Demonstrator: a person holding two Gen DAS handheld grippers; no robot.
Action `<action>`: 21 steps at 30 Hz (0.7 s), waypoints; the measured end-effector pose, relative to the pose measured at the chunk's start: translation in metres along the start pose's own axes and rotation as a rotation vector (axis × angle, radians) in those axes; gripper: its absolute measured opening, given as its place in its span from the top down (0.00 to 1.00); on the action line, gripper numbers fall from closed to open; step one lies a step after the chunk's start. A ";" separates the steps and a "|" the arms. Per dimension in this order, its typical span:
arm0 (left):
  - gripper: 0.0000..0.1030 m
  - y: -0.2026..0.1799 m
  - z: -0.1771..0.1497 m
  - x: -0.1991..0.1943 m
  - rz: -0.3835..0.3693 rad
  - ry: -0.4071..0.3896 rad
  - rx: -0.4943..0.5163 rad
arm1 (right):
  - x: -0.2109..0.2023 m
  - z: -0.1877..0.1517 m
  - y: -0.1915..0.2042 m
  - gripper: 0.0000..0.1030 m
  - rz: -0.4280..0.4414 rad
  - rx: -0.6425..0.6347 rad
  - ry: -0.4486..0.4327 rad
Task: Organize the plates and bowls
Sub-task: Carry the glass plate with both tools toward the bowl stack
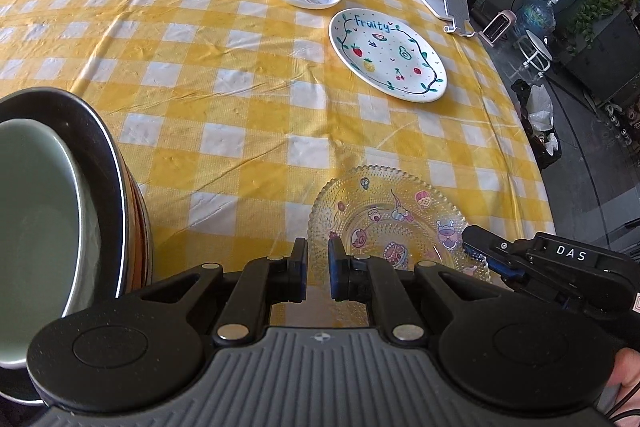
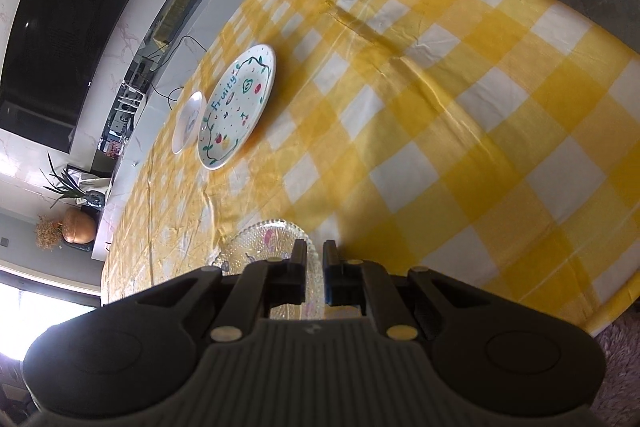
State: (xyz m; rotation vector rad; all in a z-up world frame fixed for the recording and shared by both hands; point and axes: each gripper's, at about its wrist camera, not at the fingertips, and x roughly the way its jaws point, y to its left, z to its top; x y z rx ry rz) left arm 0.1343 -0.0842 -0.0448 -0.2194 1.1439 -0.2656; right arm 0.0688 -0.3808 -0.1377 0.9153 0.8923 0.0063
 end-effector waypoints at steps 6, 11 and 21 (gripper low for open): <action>0.89 -0.003 -0.006 0.004 0.038 -0.026 0.034 | 0.000 -0.003 0.007 0.94 -0.030 -0.052 -0.002; 0.88 -0.007 -0.008 0.008 0.074 -0.046 0.067 | 0.002 -0.006 0.011 0.93 -0.044 -0.081 0.001; 0.88 -0.012 -0.012 0.011 0.112 -0.074 0.131 | 0.007 -0.011 0.026 0.89 -0.103 -0.172 -0.001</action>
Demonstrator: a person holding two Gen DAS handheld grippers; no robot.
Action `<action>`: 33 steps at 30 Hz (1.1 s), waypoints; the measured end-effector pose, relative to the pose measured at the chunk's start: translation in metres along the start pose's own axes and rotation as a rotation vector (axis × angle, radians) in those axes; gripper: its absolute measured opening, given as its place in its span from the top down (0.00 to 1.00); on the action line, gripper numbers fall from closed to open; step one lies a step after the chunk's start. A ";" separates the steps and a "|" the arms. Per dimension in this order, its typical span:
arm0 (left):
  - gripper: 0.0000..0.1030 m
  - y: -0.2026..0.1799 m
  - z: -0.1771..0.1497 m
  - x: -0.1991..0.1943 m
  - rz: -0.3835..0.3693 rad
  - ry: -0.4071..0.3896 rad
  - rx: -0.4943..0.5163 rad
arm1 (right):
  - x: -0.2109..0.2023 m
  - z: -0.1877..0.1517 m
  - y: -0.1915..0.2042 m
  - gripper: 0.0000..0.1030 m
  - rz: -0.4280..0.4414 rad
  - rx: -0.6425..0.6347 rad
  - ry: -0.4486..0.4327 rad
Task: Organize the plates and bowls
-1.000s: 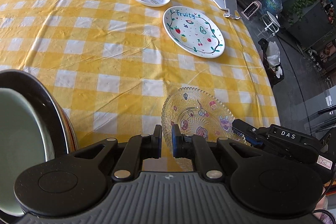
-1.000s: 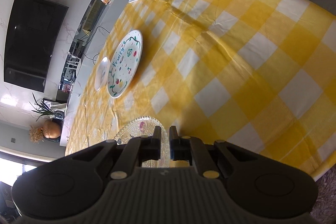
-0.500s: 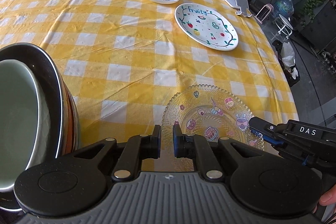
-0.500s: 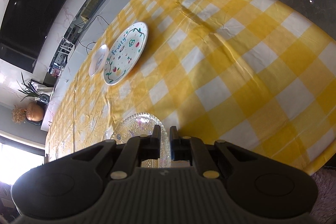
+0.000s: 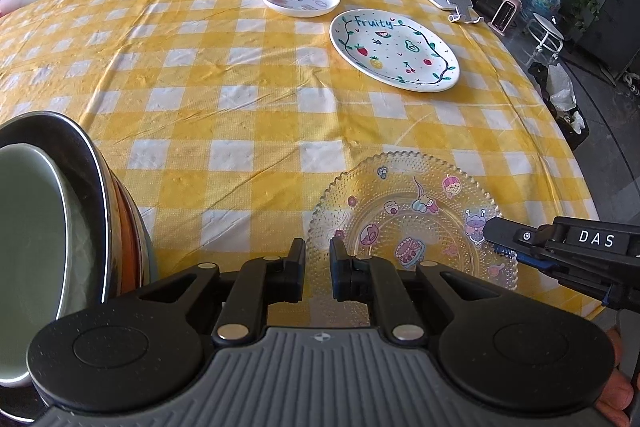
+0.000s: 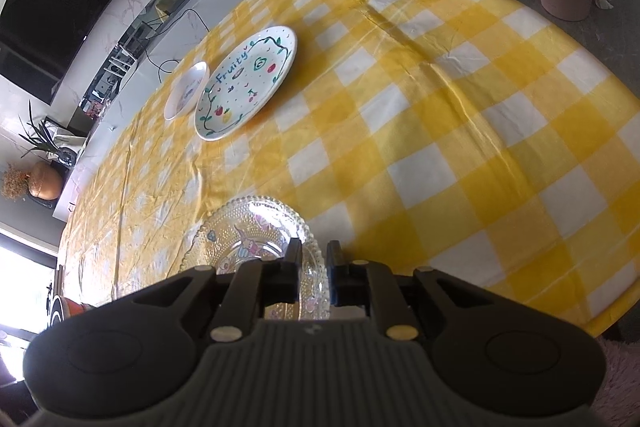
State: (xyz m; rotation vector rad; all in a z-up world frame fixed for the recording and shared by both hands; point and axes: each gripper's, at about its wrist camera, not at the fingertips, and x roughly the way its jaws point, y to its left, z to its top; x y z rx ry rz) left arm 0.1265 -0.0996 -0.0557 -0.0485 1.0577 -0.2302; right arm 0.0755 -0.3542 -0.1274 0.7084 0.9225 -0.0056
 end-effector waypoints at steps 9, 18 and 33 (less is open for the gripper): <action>0.73 0.006 0.002 -0.010 -0.054 -0.060 -0.037 | -0.014 0.003 0.003 0.77 -0.023 -0.002 -0.081; 0.64 0.008 0.012 -0.024 -0.110 -0.176 -0.109 | -0.030 0.009 0.015 0.75 0.003 -0.028 -0.215; 0.59 0.003 0.061 -0.007 -0.128 -0.195 -0.207 | 0.011 0.064 0.039 0.63 -0.013 -0.079 -0.231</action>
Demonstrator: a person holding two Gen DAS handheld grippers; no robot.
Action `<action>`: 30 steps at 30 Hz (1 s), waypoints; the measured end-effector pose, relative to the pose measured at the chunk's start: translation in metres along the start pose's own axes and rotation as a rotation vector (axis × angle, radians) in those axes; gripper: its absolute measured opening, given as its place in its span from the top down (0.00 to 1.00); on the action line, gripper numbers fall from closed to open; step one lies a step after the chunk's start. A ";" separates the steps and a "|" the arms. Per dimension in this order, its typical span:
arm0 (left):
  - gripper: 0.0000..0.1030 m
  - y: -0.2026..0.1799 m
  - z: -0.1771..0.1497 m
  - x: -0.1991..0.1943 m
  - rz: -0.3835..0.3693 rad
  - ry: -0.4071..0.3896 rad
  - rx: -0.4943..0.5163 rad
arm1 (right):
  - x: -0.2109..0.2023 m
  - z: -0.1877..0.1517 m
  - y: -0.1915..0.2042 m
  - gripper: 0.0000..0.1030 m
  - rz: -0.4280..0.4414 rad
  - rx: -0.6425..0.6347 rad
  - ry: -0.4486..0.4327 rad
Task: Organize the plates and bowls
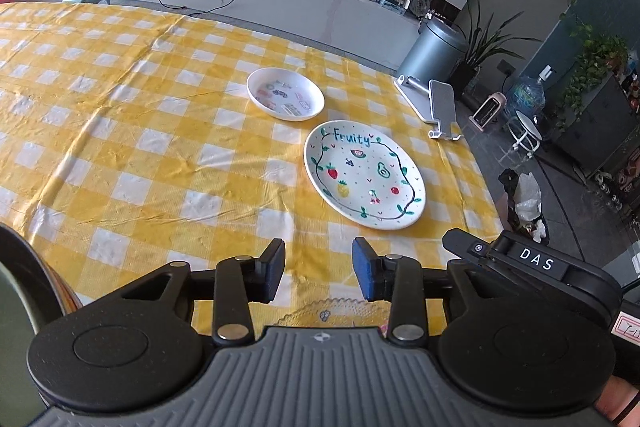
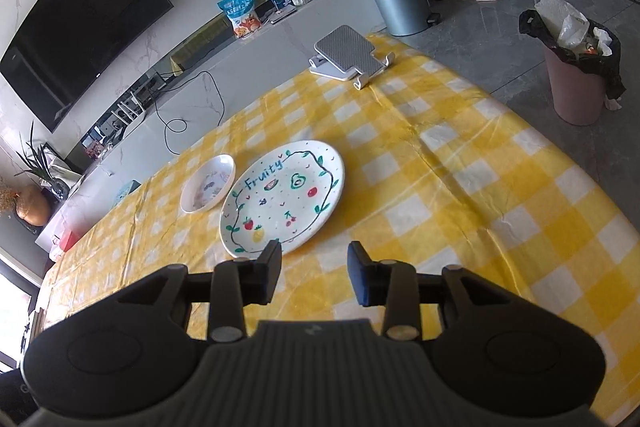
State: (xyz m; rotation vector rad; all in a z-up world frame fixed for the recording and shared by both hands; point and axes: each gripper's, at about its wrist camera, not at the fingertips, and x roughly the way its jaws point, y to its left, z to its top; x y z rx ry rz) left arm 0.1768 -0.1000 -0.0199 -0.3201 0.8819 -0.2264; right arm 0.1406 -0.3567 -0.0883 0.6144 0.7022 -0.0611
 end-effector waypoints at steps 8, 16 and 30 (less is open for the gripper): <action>0.59 -0.005 0.019 0.037 0.020 -0.017 -0.111 | 0.039 0.024 -0.017 0.64 0.055 0.087 0.026; 0.59 0.004 0.030 0.081 -0.009 0.007 -0.211 | 0.078 0.040 -0.043 0.74 0.085 0.210 0.055; 0.59 0.022 0.039 0.109 -0.032 0.004 -0.292 | 0.105 0.055 -0.044 0.75 0.107 0.221 0.065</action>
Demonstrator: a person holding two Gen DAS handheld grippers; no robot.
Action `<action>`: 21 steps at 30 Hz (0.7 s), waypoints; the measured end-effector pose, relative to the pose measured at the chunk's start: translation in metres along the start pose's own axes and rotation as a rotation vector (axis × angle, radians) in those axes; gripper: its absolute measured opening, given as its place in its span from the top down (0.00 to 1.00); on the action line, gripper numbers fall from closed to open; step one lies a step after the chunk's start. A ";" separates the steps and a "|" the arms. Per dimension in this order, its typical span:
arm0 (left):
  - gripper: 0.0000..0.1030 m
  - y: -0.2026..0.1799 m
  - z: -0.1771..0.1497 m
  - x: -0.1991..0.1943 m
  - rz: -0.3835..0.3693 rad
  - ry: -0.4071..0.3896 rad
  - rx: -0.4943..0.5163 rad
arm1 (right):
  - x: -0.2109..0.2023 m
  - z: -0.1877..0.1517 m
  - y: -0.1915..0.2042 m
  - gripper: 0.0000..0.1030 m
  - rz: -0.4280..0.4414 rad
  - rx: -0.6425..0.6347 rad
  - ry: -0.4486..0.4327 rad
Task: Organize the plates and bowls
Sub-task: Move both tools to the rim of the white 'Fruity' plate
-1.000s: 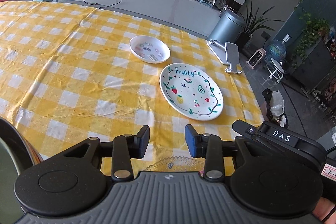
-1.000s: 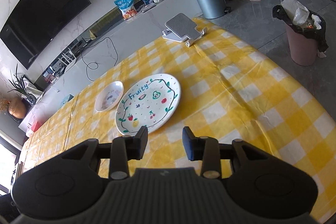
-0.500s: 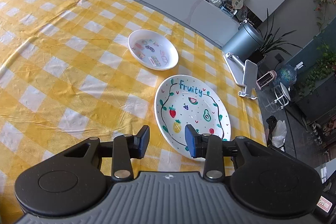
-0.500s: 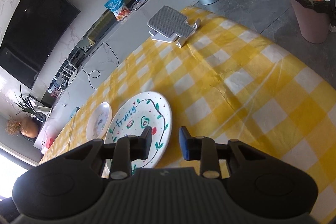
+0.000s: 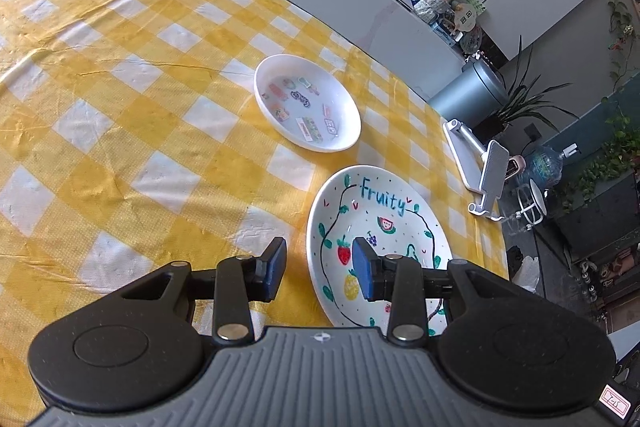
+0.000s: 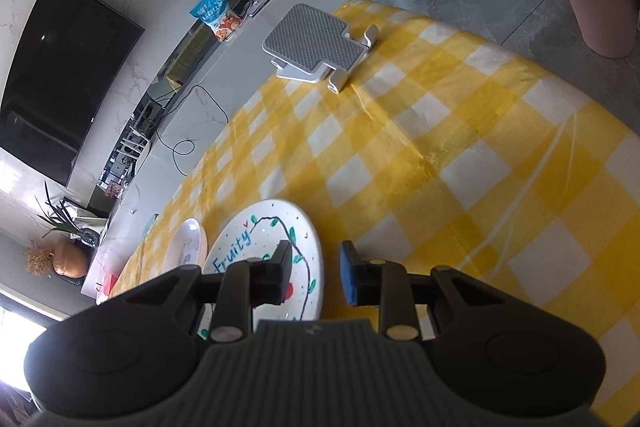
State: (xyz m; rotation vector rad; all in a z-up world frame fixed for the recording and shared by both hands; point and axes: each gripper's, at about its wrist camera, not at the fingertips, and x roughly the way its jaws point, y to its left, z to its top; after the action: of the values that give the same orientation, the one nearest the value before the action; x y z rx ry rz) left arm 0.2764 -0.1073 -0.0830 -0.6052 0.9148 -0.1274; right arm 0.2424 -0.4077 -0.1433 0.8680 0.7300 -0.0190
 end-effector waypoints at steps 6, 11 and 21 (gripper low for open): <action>0.59 0.000 0.000 0.003 -0.011 -0.013 0.007 | 0.004 -0.005 0.009 0.77 -0.010 -0.023 0.004; 0.81 0.003 0.001 0.003 0.002 -0.008 0.003 | 0.006 -0.004 0.006 0.92 -0.038 0.000 -0.004; 0.92 0.002 -0.005 0.000 -0.009 0.009 0.028 | 0.003 -0.002 0.001 0.95 -0.049 0.027 0.027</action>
State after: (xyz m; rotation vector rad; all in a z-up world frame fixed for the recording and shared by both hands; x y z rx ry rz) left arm 0.2721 -0.1080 -0.0868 -0.5832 0.9174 -0.1503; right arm 0.2441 -0.4051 -0.1455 0.8779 0.7776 -0.0608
